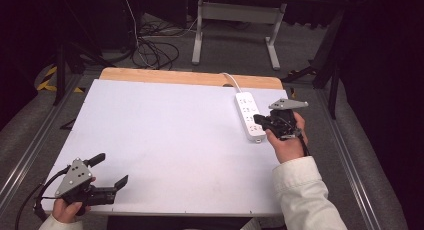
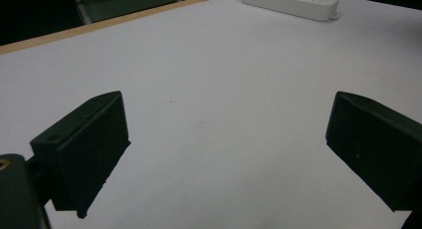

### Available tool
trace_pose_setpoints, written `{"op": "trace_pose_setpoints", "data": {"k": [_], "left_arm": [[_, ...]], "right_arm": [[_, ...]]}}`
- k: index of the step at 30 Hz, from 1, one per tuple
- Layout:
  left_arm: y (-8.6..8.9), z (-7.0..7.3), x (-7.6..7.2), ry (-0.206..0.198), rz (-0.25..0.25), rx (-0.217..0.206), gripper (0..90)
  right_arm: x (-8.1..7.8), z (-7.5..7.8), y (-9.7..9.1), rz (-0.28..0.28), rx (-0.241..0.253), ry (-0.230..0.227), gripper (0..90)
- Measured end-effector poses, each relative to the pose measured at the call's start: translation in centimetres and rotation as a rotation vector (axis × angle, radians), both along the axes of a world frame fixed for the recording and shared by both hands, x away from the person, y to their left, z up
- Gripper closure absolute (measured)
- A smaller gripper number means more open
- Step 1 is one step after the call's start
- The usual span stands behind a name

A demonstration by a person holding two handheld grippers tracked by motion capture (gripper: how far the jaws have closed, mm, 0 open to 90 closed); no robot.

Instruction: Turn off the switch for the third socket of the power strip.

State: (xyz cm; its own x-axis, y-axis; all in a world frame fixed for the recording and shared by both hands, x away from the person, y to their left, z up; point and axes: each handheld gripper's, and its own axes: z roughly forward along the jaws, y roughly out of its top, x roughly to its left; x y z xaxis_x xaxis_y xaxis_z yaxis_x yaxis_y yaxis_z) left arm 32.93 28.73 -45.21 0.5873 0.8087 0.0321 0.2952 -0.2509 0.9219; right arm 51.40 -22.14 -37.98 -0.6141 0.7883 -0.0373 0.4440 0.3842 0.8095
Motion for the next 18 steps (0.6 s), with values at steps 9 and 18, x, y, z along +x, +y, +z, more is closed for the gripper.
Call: {"op": "trace_pose_setpoints", "data": {"k": [9,18], "left_arm": [[0.2,0.0,-0.3,0.0,0.018,0.003,3.6],[0.2,0.0,-0.3,-0.001,0.022,-0.001,3.6]], "right_arm": [[3.0,-1.1,-0.8,-0.083,0.005,0.027,90.0],[5.6,-2.8,-0.8,-0.133,-0.029,0.023,90.0]]}}
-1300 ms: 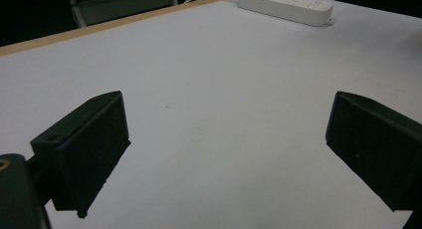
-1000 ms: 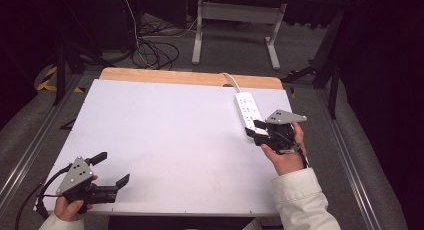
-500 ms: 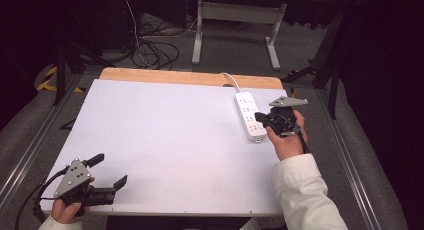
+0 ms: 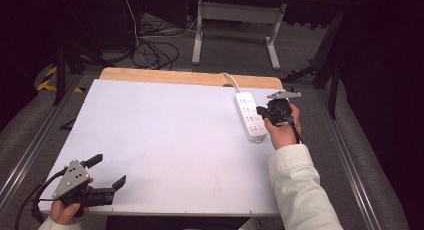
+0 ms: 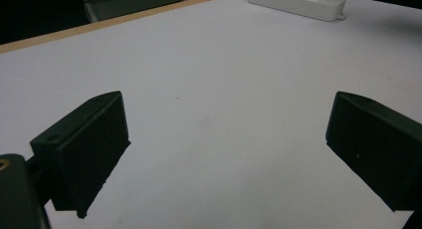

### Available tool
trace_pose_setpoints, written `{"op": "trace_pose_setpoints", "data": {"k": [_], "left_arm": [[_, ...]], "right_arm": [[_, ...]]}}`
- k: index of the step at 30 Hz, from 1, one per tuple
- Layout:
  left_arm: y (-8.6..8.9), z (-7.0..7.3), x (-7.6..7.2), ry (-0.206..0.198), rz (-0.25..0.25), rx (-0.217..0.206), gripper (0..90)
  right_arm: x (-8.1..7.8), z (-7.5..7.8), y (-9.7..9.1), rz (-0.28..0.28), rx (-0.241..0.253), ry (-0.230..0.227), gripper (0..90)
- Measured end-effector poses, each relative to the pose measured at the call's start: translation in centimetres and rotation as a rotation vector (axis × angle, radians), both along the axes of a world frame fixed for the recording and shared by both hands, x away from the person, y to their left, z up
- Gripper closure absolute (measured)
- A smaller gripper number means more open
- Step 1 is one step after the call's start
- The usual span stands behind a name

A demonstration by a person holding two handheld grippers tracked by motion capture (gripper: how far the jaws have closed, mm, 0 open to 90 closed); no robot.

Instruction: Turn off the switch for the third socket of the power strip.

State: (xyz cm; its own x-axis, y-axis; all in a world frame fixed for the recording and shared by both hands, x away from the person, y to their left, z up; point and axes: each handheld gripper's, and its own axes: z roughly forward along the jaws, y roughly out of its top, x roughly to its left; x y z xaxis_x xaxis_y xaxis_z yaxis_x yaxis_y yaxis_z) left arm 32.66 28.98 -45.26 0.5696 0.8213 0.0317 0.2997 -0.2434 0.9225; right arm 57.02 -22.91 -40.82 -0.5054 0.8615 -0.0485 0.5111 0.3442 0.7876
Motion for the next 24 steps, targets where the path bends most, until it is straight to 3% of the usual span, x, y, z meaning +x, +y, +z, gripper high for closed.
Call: {"op": "trace_pose_setpoints", "data": {"k": [11,24], "left_arm": [[0.1,0.0,0.1,0.003,-0.003,-0.007,3.6],[0.1,0.0,0.1,0.004,-0.004,-0.007,3.6]], "right_arm": [[1.9,-1.5,-0.3,-0.044,-0.018,0.023,90.0],[2.9,-2.8,-0.7,-0.064,-0.042,0.071,90.0]]}}
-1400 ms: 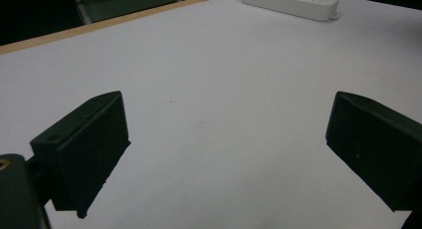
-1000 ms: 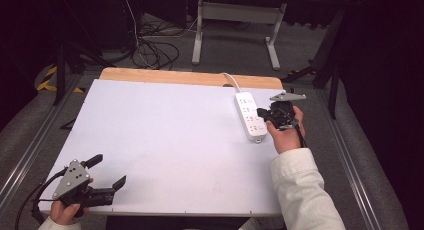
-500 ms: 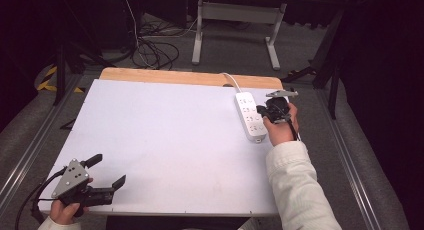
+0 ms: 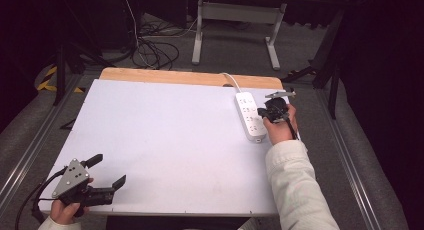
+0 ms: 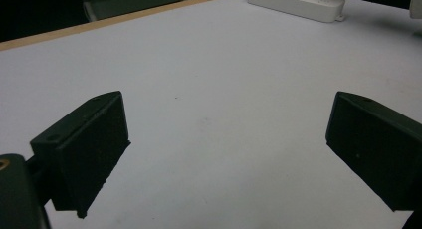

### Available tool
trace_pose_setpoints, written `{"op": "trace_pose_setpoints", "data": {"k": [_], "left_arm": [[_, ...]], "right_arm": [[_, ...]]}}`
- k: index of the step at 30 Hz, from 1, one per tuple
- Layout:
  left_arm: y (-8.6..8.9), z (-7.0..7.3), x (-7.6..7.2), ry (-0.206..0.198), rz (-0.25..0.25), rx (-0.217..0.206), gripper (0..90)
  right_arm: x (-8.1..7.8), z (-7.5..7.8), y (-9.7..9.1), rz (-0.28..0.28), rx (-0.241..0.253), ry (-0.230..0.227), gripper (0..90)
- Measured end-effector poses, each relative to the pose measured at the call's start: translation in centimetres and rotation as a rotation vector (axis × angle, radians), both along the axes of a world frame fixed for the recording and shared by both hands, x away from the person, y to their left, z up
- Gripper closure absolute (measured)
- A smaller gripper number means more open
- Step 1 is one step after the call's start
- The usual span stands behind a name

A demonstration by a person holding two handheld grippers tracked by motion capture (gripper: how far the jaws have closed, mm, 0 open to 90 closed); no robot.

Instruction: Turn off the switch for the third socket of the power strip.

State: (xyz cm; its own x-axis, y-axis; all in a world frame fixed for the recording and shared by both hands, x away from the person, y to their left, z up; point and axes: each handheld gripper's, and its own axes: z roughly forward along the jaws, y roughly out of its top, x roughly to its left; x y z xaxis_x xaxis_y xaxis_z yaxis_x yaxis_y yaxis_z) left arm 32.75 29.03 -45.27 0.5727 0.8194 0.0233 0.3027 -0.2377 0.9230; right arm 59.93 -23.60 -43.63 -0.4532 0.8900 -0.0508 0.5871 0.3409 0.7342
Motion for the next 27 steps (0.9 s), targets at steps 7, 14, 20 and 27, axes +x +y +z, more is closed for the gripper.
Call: {"op": "trace_pose_setpoints", "data": {"k": [7,14,20,27], "left_arm": [[0.02,0.0,0.04,-0.002,0.0,0.005,3.6],[0.02,0.0,0.06,-0.001,-0.002,0.003,3.5],[0.01,0.0,0.05,0.001,-0.001,0.003,3.5],[0.0,-0.01,0.06,0.002,-0.002,0.001,3.5]], "right_arm": [[0.28,-0.49,0.1,0.005,-0.007,0.026,90.0],[0.47,-0.87,0.24,0.012,-0.022,0.05,90.0],[0.52,-1.03,0.24,0.014,-0.029,0.056,90.0],[0.5,-1.06,0.3,0.016,-0.034,0.053,90.0]]}}
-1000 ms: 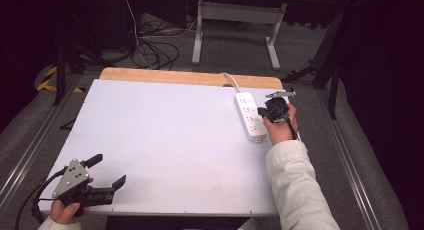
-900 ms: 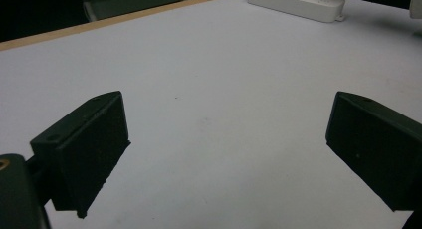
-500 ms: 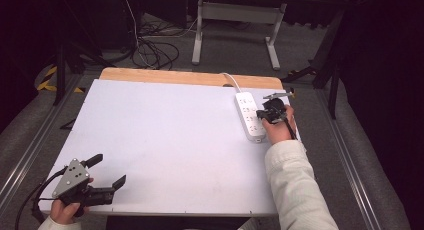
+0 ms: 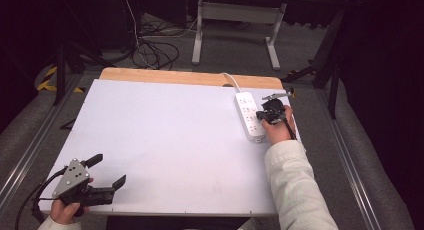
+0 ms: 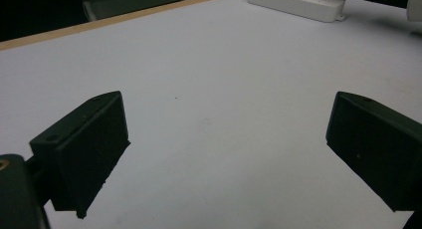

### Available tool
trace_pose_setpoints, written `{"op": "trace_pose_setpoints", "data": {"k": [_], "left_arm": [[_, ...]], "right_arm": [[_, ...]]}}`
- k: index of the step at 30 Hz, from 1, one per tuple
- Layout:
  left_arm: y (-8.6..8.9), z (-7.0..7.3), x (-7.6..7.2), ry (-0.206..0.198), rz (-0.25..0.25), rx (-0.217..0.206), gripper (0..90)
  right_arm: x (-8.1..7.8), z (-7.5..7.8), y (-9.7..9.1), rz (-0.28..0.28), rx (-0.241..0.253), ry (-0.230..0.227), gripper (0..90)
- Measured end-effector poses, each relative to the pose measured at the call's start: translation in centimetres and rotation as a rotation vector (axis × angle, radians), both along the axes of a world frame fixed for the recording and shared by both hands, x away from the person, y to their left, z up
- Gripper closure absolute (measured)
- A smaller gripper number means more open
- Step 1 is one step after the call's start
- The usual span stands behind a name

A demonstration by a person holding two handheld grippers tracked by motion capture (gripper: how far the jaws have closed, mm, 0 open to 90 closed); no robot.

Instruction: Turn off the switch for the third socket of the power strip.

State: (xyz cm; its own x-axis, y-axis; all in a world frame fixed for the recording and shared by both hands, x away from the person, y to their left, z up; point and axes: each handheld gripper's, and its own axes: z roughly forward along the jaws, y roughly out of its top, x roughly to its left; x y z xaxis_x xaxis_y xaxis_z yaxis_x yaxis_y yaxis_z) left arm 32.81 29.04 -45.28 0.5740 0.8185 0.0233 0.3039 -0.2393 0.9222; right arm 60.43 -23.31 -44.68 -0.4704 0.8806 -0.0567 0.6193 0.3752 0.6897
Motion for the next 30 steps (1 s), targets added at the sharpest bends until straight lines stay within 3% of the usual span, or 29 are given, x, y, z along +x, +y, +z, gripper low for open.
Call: {"op": "trace_pose_setpoints", "data": {"k": [30], "left_arm": [[-0.1,0.0,0.0,0.003,0.002,0.003,3.4]], "right_arm": [[-0.6,-0.4,1.0,-0.021,-0.083,-0.039,90.0]]}}
